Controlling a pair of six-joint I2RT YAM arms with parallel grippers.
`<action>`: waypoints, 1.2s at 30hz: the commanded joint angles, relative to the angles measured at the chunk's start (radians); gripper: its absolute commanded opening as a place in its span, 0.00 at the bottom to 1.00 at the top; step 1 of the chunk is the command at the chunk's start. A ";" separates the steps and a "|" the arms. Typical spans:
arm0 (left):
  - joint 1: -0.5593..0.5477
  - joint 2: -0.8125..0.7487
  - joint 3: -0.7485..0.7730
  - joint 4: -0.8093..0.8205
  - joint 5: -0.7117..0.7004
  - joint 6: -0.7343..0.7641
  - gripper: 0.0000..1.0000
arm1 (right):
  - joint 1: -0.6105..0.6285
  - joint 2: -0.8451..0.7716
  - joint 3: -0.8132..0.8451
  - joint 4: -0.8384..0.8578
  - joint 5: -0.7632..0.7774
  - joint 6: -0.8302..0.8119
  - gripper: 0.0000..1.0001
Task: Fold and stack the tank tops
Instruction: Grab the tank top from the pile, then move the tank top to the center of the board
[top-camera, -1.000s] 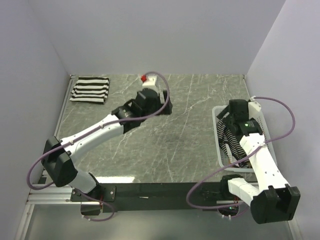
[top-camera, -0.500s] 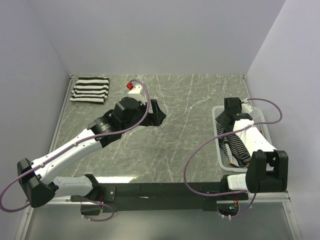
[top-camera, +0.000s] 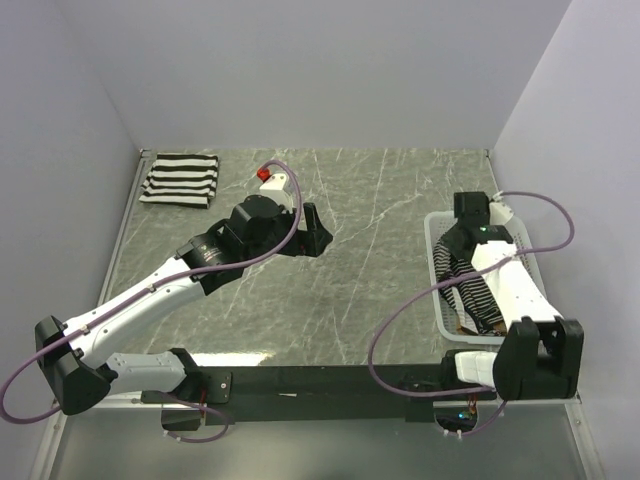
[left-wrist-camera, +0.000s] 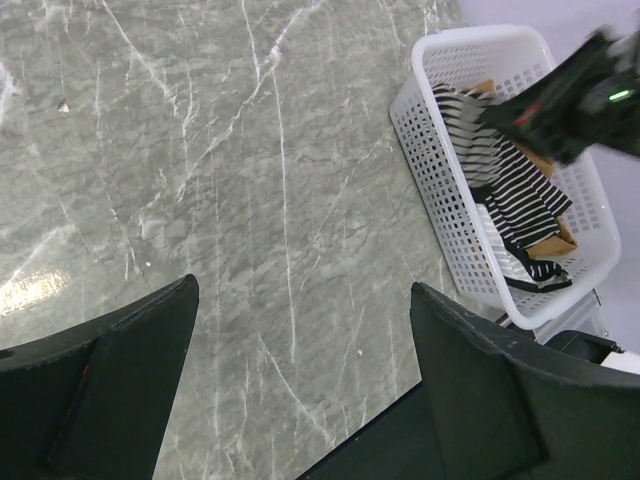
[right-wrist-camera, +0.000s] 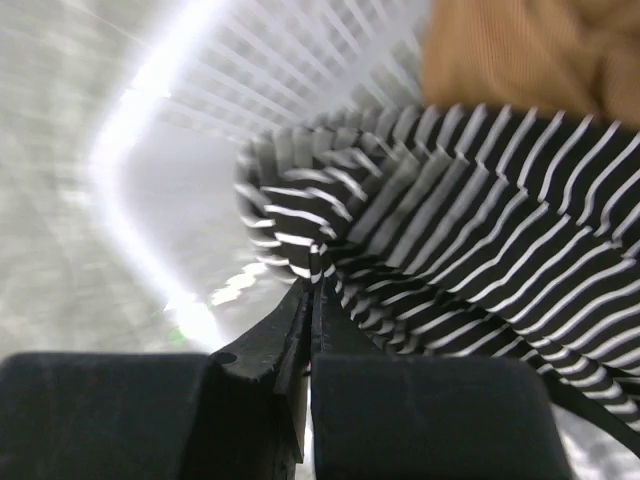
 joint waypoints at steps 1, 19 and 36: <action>0.000 -0.007 0.020 0.033 0.004 0.002 0.92 | -0.004 -0.125 0.183 -0.066 0.044 -0.055 0.00; 0.095 -0.137 0.063 0.013 -0.151 -0.044 0.93 | 0.425 0.053 1.389 -0.077 -0.265 -0.267 0.00; 0.178 -0.176 -0.219 0.008 -0.149 -0.179 0.87 | 0.514 -0.116 0.139 0.103 -0.074 -0.043 0.68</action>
